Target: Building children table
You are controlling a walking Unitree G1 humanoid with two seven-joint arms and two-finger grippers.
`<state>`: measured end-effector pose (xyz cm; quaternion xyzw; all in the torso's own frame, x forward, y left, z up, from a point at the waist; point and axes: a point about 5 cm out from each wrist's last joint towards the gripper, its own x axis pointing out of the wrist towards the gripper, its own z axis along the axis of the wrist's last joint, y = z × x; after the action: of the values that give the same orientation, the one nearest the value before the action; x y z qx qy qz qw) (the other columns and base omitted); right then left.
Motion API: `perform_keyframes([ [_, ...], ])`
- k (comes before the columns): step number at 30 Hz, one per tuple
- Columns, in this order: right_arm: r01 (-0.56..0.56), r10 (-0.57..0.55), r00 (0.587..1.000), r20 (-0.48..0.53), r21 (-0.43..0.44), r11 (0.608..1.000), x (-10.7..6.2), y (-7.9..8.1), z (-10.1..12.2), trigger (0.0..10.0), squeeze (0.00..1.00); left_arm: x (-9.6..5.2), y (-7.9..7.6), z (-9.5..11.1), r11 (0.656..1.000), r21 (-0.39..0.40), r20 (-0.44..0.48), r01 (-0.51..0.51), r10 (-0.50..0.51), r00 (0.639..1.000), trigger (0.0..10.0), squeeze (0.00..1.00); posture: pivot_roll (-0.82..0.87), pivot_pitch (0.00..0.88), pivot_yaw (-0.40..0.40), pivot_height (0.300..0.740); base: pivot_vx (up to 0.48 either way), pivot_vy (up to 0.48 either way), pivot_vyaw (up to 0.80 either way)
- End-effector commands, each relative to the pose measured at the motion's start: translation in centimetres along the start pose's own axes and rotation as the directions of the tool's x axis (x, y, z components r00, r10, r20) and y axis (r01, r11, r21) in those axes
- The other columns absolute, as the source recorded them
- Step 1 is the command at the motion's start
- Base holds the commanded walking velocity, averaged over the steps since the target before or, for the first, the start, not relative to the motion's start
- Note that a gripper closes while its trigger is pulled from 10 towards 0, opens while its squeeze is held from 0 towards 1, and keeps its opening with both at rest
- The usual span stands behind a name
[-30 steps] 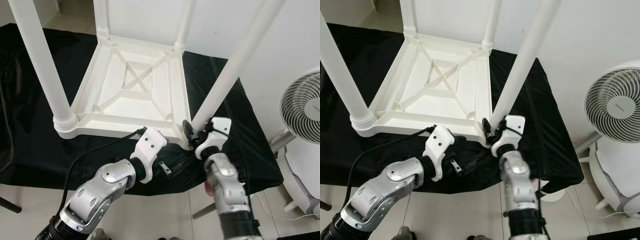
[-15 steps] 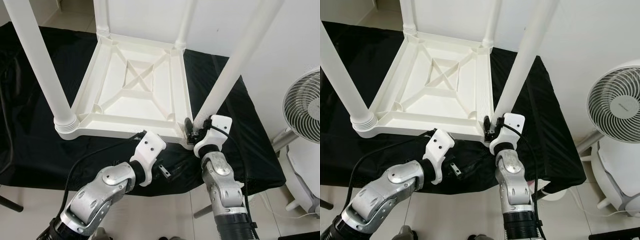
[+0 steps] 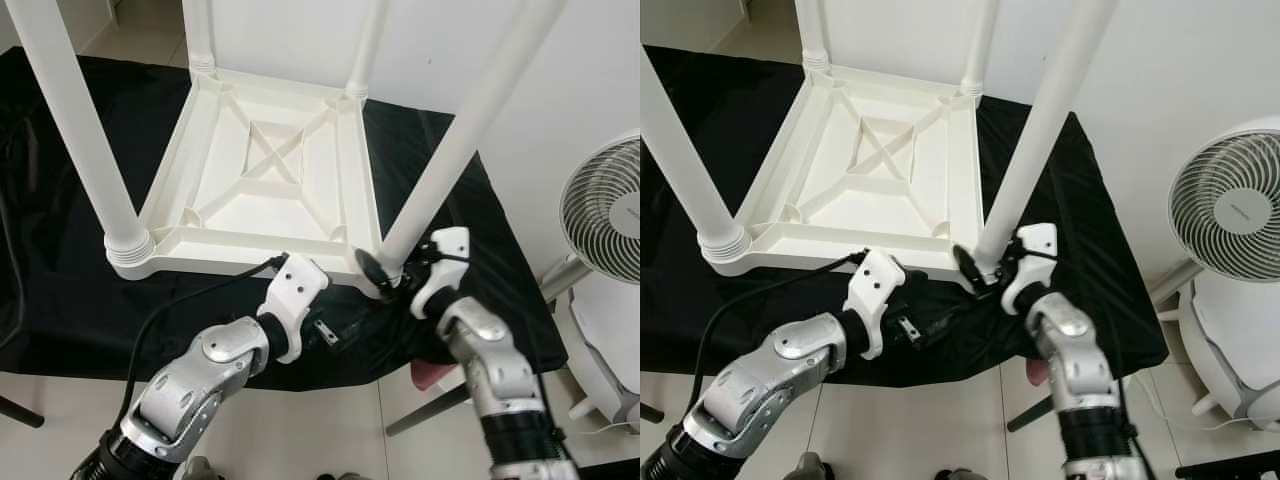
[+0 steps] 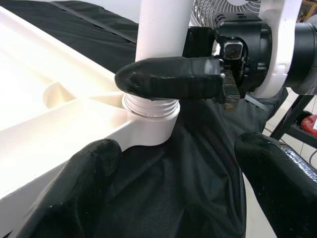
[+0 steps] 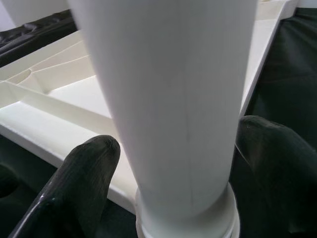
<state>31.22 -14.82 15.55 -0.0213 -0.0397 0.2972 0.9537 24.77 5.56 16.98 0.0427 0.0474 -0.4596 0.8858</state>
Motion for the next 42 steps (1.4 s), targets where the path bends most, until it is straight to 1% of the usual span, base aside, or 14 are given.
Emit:
perform_keyframes([
  [1, -0.053, 0.052, 0.998, -0.033, -0.027, 0.998, -0.2, -0.3, -0.7, 10.0, 0.0, 0.2, -0.4, 0.1, 0.998, 0.004, 0.004, 0.061, -0.061, 0.998, 10.0, 0.0, 0.09, 0.124, -0.126, 0.74, 0.0, 0.0, 0.0],
  [7, -0.196, 0.192, 0.978, -0.086, -0.047, 0.979, 0.3, -1.0, -1.4, 10.0, 0.0, 0.1, -0.2, 0.2, 0.998, 0.013, 0.002, 0.061, -0.061, 0.998, 10.0, 0.0, 0.1, 0.118, -0.114, 0.74, 0.0, 0.0, 0.0],
  [10, -0.214, 0.209, 0.974, -0.09, -0.046, 0.976, 0.5, -1.2, -1.5, 10.0, 0.0, 0.1, -0.2, 0.3, 0.998, 0.014, 0.002, 0.061, -0.061, 0.998, 10.0, 0.0, 0.1, 0.116, -0.115, 0.74, 0.0, 0.0, 0.0],
  [14, -0.235, 0.228, 0.968, -0.11, -0.057, 0.97, 1.3, -1.6, -1.8, 10.0, 0.0, 0.2, -0.1, 0.4, 0.998, 0.017, 0.006, 0.056, -0.056, 0.998, 10.0, 0.0, 0.1, 0.118, -0.115, 0.74, 0.0, 0.0, 0.0],
  [15, -0.242, 0.234, 0.966, -0.109, -0.067, 0.968, 1.4, -1.7, -1.8, 6.8, 0.0, 0.2, -0.1, 0.4, 0.998, 0.014, 0.01, 0.054, -0.054, 0.998, 10.0, 0.0, 0.1, 0.118, -0.115, 0.74, 0.0, 0.0, 0.0],
  [17, -0.242, 0.234, 0.966, -0.109, -0.067, 0.968, 1.4, -1.7, -1.8, 6.8, 0.0, 0.2, -0.1, 0.4, 0.998, 0.014, 0.01, 0.054, -0.054, 0.998, 10.0, 0.0, 0.1, 0.118, -0.115, 0.74, 0.0, 0.0, 0.0],
  [18, -0.26, 0.251, 0.962, -0.111, -0.075, 0.963, 1.5, -1.9, -1.9, 0.0, 0.0, 0.2, -0.1, 0.5, 0.998, 0.014, 0.012, 0.056, -0.056, 0.998, 10.0, 0.0, 0.1, 0.115, -0.11, 0.74, 0.0, 0.0, 0.0],
  [24, -0.286, 0.276, 0.954, -0.12, -0.075, 0.955, 1.4, -2.1, -2.4, 0.0, 0.0, 0.2, 0.0, 0.5, 0.998, 0.019, 0.01, 0.059, -0.059, 0.998, 10.0, 0.0, 0.1, 0.108, -0.11, 0.74, 0.0, 0.0, 0.0],
  [29, -0.266, 0.257, 0.96, -0.114, -0.068, 0.962, 1.0, -2.3, -2.7, 0.0, 0.0, 0.3, 0.1, 0.6, 0.998, 0.021, 0.013, 0.058, -0.058, 0.998, 10.0, 0.0, 0.09, 0.105, -0.111, 0.74, 0.0, 0.0, 0.0],
  [30, -0.243, 0.236, 0.966, -0.11, -0.062, 0.968, 0.9, -2.4, -2.8, 10.0, 0.0, 0.4, 0.1, 0.6, 0.998, 0.021, 0.014, 0.059, -0.059, 0.998, 10.0, 0.0, 0.09, 0.105, -0.111, 0.74, 0.0, 0.0, 0.0],
  [36, -0.195, 0.191, 0.978, -0.086, -0.036, 0.98, 0.6, -2.4, -2.7, 10.0, 0.0, 0.4, 0.0, 0.6, 0.998, 0.021, 0.015, 0.062, -0.062, 0.998, 10.0, 0.0, 0.09, 0.105, -0.111, 0.74, 0.0, 0.0, 0.0],
  [39, -0.072, 0.072, 0.997, -0.036, 0.007, 0.997, 0.5, -1.8, -2.5, 10.0, 0.0, 0.5, -0.1, 0.6, 0.998, 0.019, 0.015, 0.066, -0.066, 0.998, 10.0, 0.0, 0.08, 0.102, -0.116, 0.74, 0.0, 0.0, 0.0],
  [41, -0.017, 0.018, 1.0, -0.02, 0.028, 0.999, 0.5, -1.5, -2.4, 10.0, 0.0, 0.5, -0.1, 0.5, 0.998, 0.019, 0.015, 0.068, -0.068, 0.998, 10.0, 0.0, 0.08, 0.099, -0.113, 0.74, 0.0, 0.0, 0.0],
  [42, -0.017, 0.018, 1.0, -0.02, 0.028, 0.999, 0.5, -1.5, -2.4, 10.0, 0.0, 0.5, -0.1, 0.5, 0.998, 0.019, 0.015, 0.068, -0.068, 0.998, 10.0, 0.0, 0.08, 0.099, -0.113, 0.74, 0.0, 0.0, 0.0],
])
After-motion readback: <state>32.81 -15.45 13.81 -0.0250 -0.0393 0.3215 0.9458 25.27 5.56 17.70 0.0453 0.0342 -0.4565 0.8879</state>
